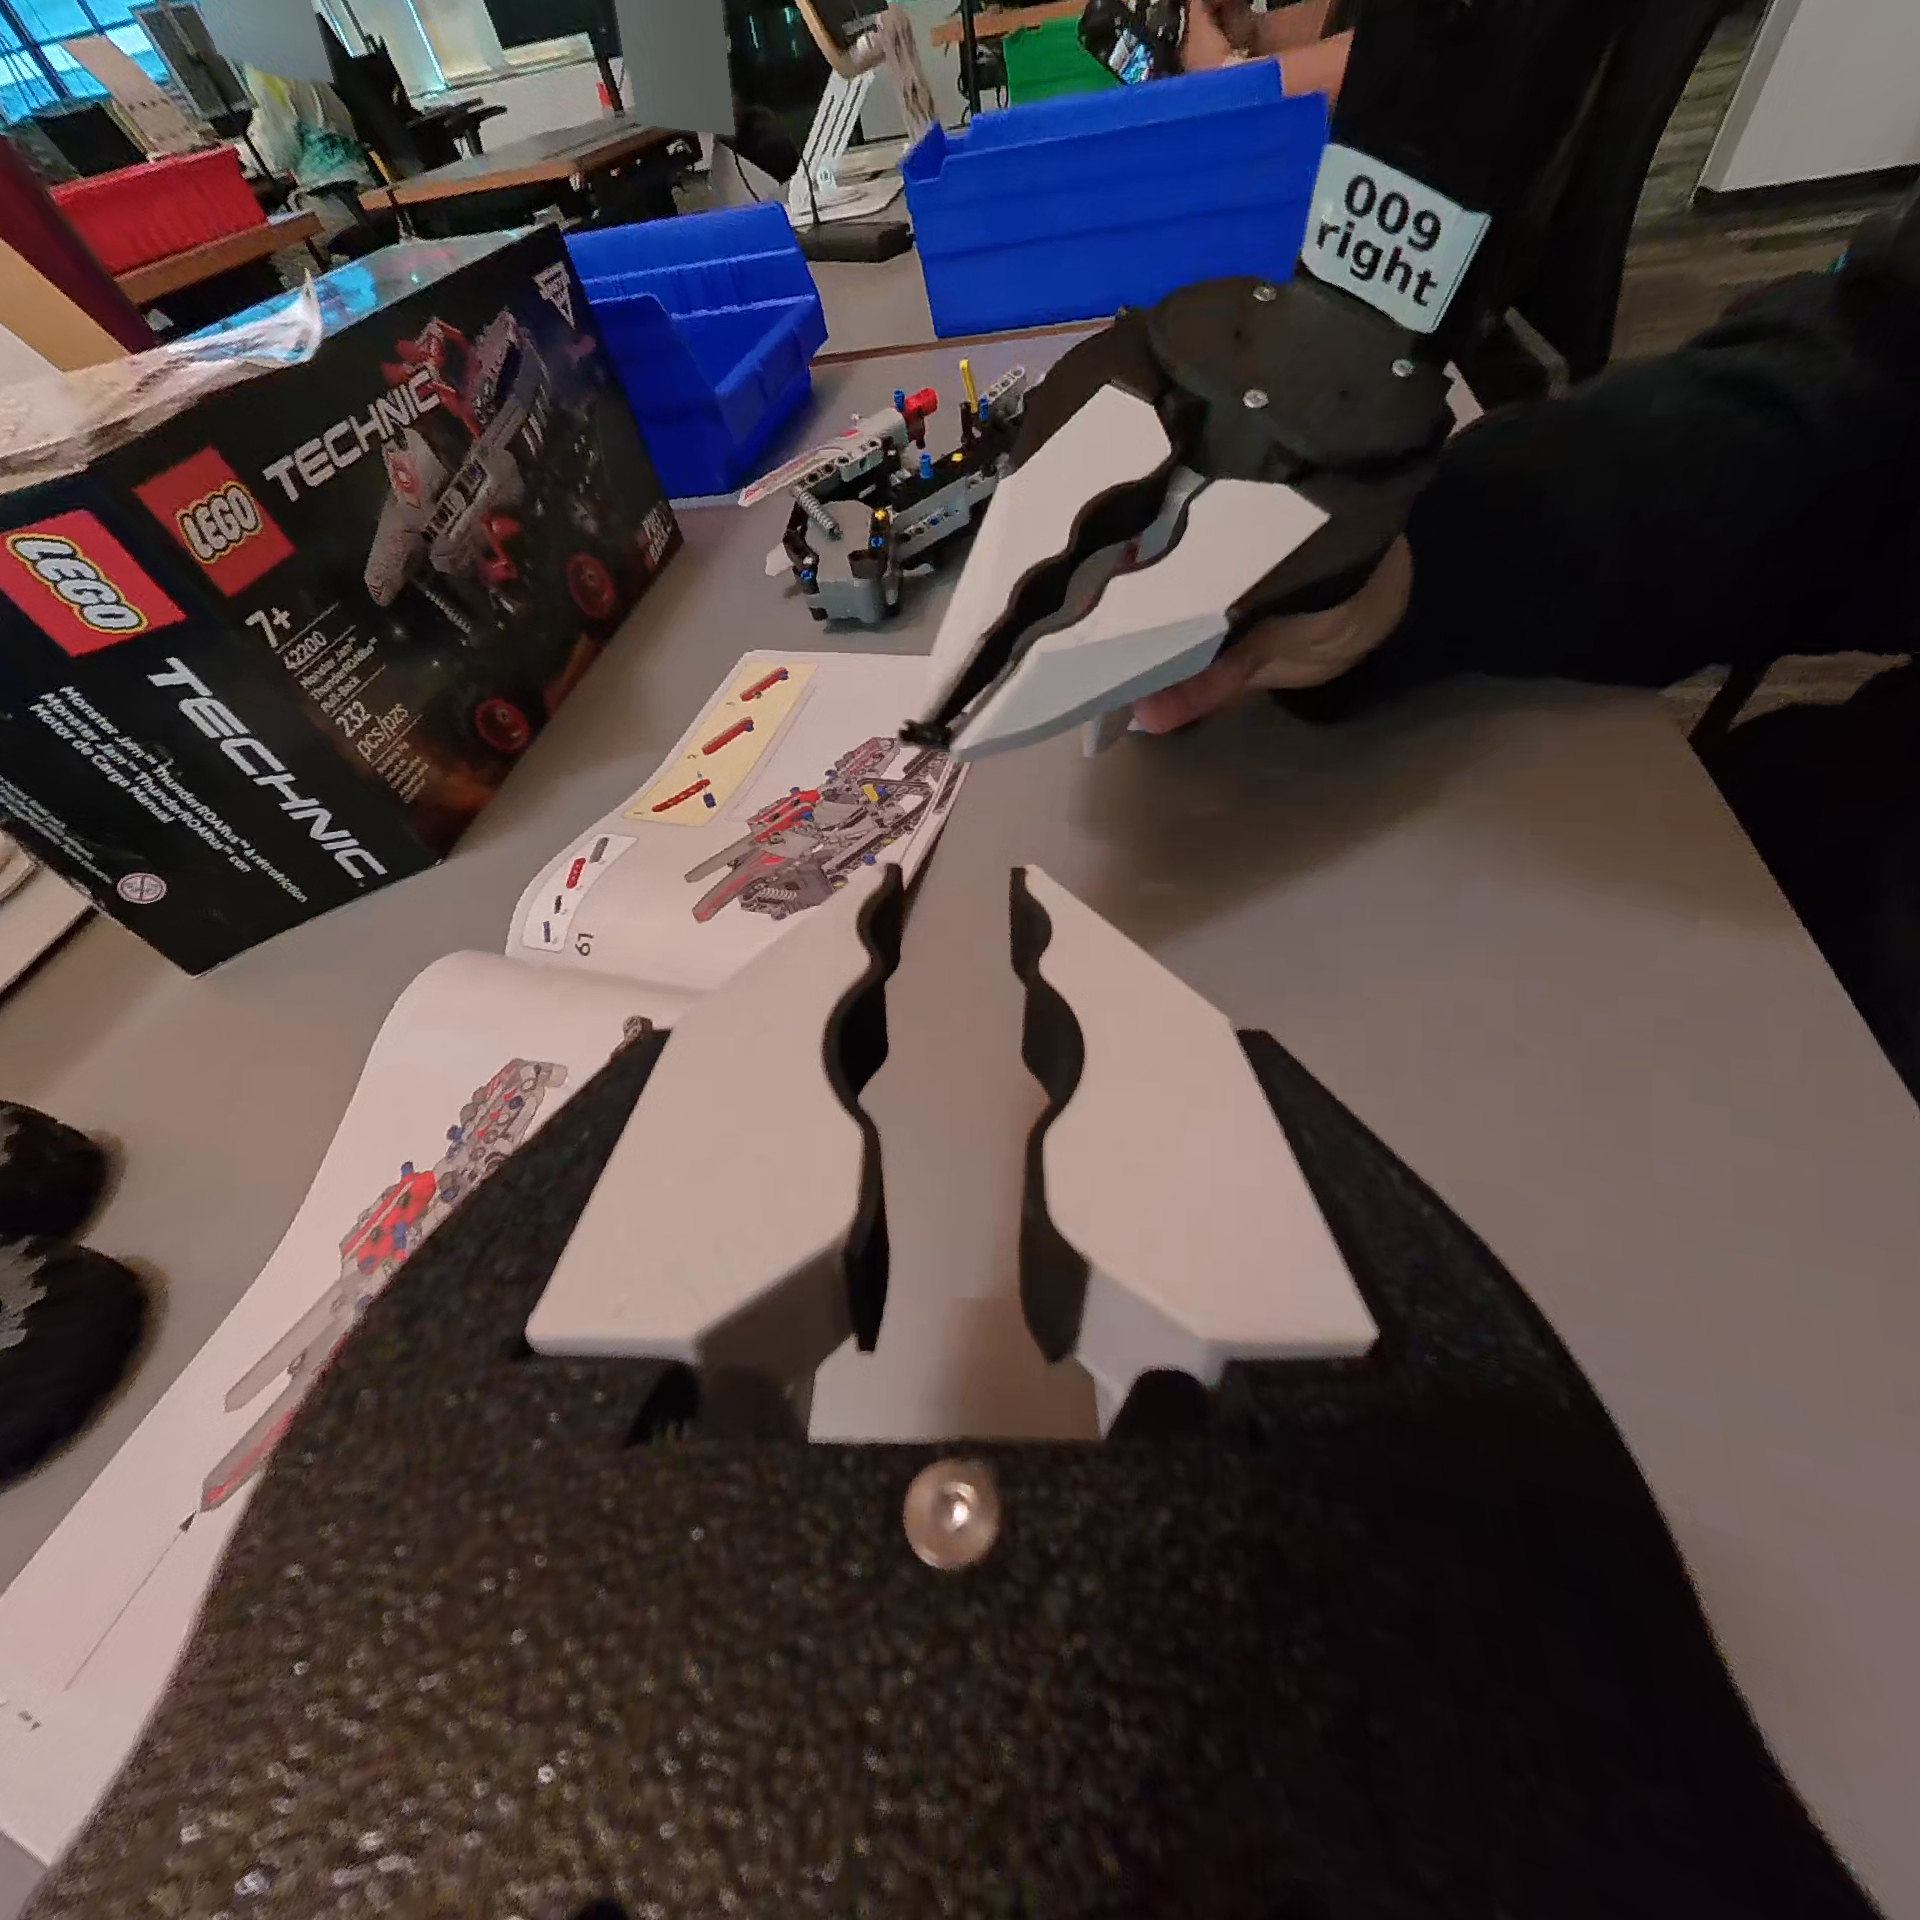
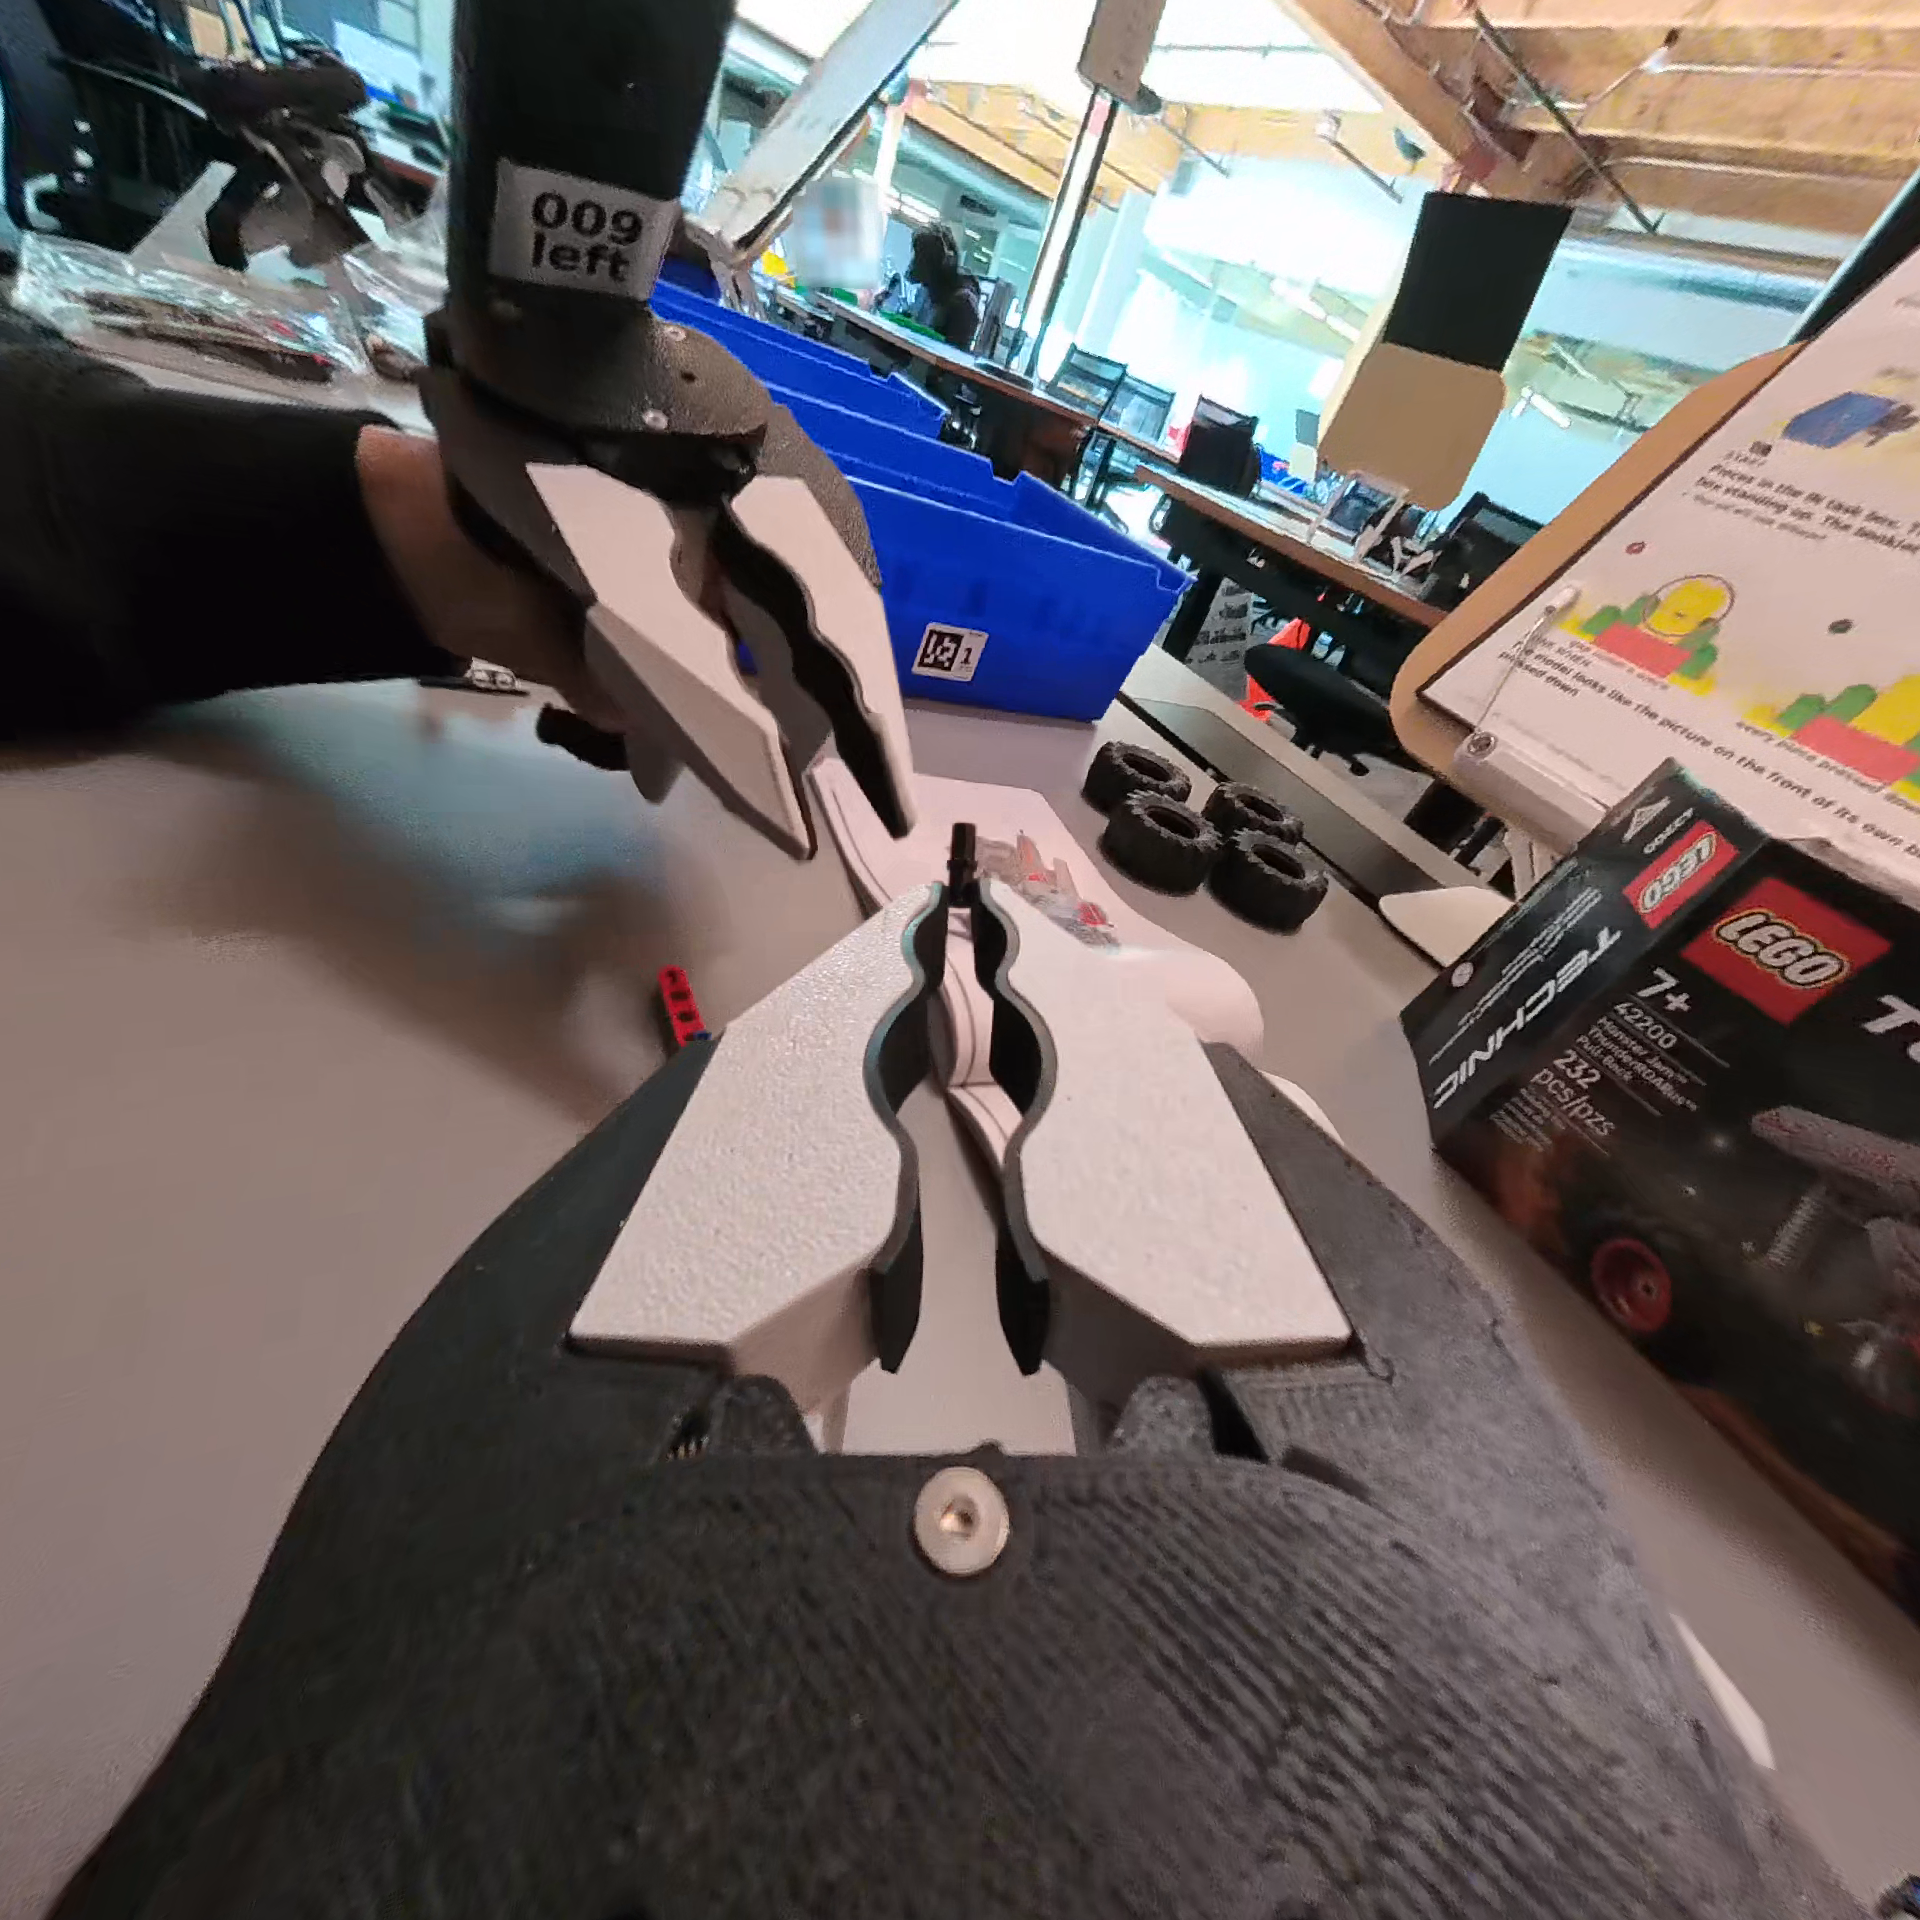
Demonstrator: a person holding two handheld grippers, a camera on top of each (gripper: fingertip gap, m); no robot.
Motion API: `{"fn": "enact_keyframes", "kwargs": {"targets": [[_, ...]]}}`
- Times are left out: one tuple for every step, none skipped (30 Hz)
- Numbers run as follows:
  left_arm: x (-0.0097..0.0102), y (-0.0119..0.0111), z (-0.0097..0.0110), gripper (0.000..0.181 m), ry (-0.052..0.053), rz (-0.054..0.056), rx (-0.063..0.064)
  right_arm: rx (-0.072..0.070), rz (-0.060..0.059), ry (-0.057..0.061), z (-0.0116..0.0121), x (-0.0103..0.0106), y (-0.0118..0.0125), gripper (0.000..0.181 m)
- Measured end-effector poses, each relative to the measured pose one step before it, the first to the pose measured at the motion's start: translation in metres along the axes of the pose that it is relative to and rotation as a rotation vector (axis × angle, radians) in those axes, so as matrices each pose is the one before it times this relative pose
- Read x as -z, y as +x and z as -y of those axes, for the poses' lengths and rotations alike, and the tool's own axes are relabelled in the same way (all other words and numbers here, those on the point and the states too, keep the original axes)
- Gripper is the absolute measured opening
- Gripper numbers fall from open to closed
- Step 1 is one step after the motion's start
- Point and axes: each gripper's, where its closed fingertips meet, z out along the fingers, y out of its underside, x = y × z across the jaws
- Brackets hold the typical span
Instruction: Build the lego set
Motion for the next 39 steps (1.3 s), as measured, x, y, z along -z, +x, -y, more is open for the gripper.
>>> {"fn": "enact_keyframes", "kwargs": {"targets": [[0.00005, -0.0008, -0.00002, 0.018, -0.0001, 0.0056, -0.0016, 0.0172, -0.0155, -0.0137, -0.00287, 0.00006, 0.00308, 0.003], [-0.00006, -0.00028, 0.00042, 0.017, 0.0019, 0.0033, -0.0049, 0.0172, -0.0252, -0.0184, -0.00324, -0.00006, 0.00443, 0.003], [0.00002, 0.00016, 0.00087, 0.017, 0.0039, 0.0011, -0.0046, 0.0162, -0.0054, -0.0093, -0.00189, -0.0001, 0.00116, 0.003], [-0.00001, -0.00069, 0.00111, 0.015, 0.0049, 0.0081, -0.0026, 0.0058, 0.0002, -0.0075, -0.00141, -0.00028, -0.00008, 0.003], [-0.00019, -0.00078, 0.00126, 0.014, 0.0049, 0.0086, -0.0024, 0.008, -0.0122, 0.0005, 0.00023, 0.0004, 0.00102, 0.003], [-0.00033, 0.0004, 0.00078, 0.013, 0.0023, -0.0002, -0.0021, 0.0224, -0.0059, 0.0012, 0.00075, 0.00023, -0.00049, 0.003], [-0.00045, 0.00078, 0.00009, 0.013, -0.0001, -0.0028, -0.0006, 0.0302, 0.0017, -0.0148, -0.00203, -0.00024, -0.00213, 0.003], [-0.00039, -0.00021, -0.00002, 0.013, -0.0018, 0.0039, -0.0018, 0.0347, -0.0105, -0.022, -0.00245, -0.00079, -0.0004, 0.003], [-0.00088, -0.00025, -0.0003, 0.013, -0.0027, 0.0031, -0.0031, 0.0422, -0.0174, -0.0112, -0.0003, -0.00043, -0.00016, 0.003], [-0.0005, 0.00051, -0.00011, 0.013, -0.0017, -0.0021, -0.0012, 0.0459, -0.0061, -0.0059, 0.00045, -0.00038, -0.00139, 0.003], [-0.00067, 0.00095, 0.00042, 0.013, 0.0011, -0.0035, -0.0006, 0.0401, -0.0042, -0.0111, -0.00035, -0.0008, -0.00223, 0.003], [-0.00065, 0.00079, 0.00075, 0.013, 0.0015, -0.0002, -0.002, 0.0369, -0.0033, -0.0152, -0.00106, -0.00102, -0.00189, 0.003], [-0.00071, 0.0008, 0.00103, 0.013, 0.0029, -0.0008, -0.0029, 0.0354, -0.002, -0.0127, -0.00076, -0.00075, -0.00208, 0.003], [-0.00085, 0.00088, 0.0008, 0.013, 0.002, -0.0028, -0.0009, 0.0283, -0.0003, -0.0085, -0.00027, -0.0007, -0.00196, 0.003], [-0.00077, 0.00076, 0.00041, 0.013, -0.001, -0.002, -0.0003, 0.022, -0.0002, -0.0075, -0.00026, -0.00066, -0.00153, 0.003], [-0.00057, -0.00015, -0.00011, 0.013, -0.0029, 0.0025, -0.002, 0.0186, 0.001, -0.0092, -0.00067, -0.00068, -0.00134, 0.003], [-0.00034, -0.00047, -0.00014, 0.013, -0.003, 0.0055, -0.0041, 0.0207, -0.0022, -0.0068, -0.00019, -0.00037, -0.00066, 0.003], [-0.00028, -0.00069, -0.00075, 0.013, -0.0051, 0.0059, -0.004, 0.0305, -0.0096, -0.0062, 0.00053, 0.00035, -0.00077, 0.003], [-0.00042, -0.00074, -0.00112, 0.013, -0.0072, 0.0047, -0.0031, 0.0416, -0.0209, -0.0034, 0.00113, 0.00057, 0.00127, 0.003], [-0.00022, -0.00077, -0.00083, 0.013, -0.0049, 0.0042, -0.0018, 0.0435, -0.0197, 0.006, 0.00256, 0.00101, 0.00087, 0.003], [-0.00009, -0.00026, -0.0002, 0.013, -0.001, 0.0022, 0.001, 0.0328, -0.01, 0.0081, 0.0027, 0.00079, -0.00037, 0.003], [-0.00006, 0.00005, 0.0003, 0.013, 0.0023, -0.0019, 0.004, 0.0175, -0.005, 0.0056, 0.002, 0.00058, -0.00045, 0.003], [-0.00001, 0.00086, 0.00053, 0.013, 0.0041, -0.0062, 0.0051, 0.0038, 0.0003, 0.0065, 0.00166, 0.00045, -0.00043, 0.003], [-0.00003, 0.00068, 0.0004, 0.013, 0.0027, -0.0046, 0.0032, -0.0032, 0.0037, 0.0042, 0.00073, -0.00003, -0.00052, 0.003], [0.0001, -0.00048, 0.00032, 0.013, 0.0021, 0.0031, -0.0005, -0.002, 0.0031, -0.0004, -0.00026, -0.00005, -0.00017, 0.003], [-0.00006, -0.00051, 0.00018, 0.012, 0.0001, 0.0046, -0.0015, 0.0025, -0.0022, 0.0006, 0.00001, -0.00019, 0.00043, 0.003], [0.00003, -0.00002, -0.00022, 0.012, -0.0009, 0.0002, -0.0001, 0.002, -0.0016, 0.0095, 0.00164, 0.00048, 0.00011, 0.003], [-0.00009, 0.00011, -0.00039, 0.011, -0.0014, -0.0018, 0.0012, -0.001, 0.0015, 0.0172, 0.00303, 0.00076, -0.00036, 0.003], [-0.00015, 0.00083, 0.00003, 0.011, -0.0002, -0.0055, -0.0003, -0.0001, -0.002, 0.0141, 0.00258, 0.00086, -0.00051, 0.003], [-0.00012, 0.00174, 0.00015, 0.011, 0.0015, -0.0111, -0.0007, 0.0033, 0.0008, 0.0043, 0.00122, 0.00002, -0.00047, 0.003], [-0.00034, 0.00189, -0.00003, 0.011, -0.0002, -0.0103, -0.0007, 0.0057, 0.0035, -0.0014, 0.00016, -0.00044, -0.001, 0.003], [-0.00025, 0.00061, -0.00019, 0.008, -0.0031, -0.0016, -0.0022, 0.0056, -0.0012, -0.0004, 0.00019, -0.00015, -0.0002, 0.003], [0.00002, -0.00037, -0.00027, 0.002, -0.0033, 0.0047, -0.005, 0.0016, 0.0016, 0.0036, 0.00061, -0.00013, -0.00044, 0.003], [0.00002, 0.00005, -0.00041, 0.002, -0.0031, 0.0014, -0.0087, -0.0044, 0.0107, 0.0027, 0.00032, -0.00023, -0.00175, 0.003], [0.00013, 0.00049, 0.0003, 0.002, 0.0026, -0.0006, -0.0048, -0.0029, 0.0026, 0.001, -0.00019, -0.00016, -0.00034, 0.003], [0.0003, 0.00066, 0.0006, 0.002, 0.0023, -0.0036, 0.0025, 0.0038, -0.0009, 0.0042, 0.00042, 0.00054, 0.00028, 0.003], [0.0004, 0.00013, -0.00023, 0.002, -0.004, -0.003, 0.0079, -0.0011, -0.0005, 0.0056, 0.00033, 0.0002, -0.00013, 0.003], [0.00028, -0.00043, -0.00005, 0.002, -0.0001, -0.0025, 0.0174, -0.0107, -0.0003, 0.0056, 0.00002, -0.00058, -0.00041, 0.003], [0.00083, -0.0006, 0.00057, 0.002, 0.0068, -0.0041, 0.0261, -0.0141, -0.0065, 0.0056, -0.00057, -0.00044, 0.0005, 0.003]]}}
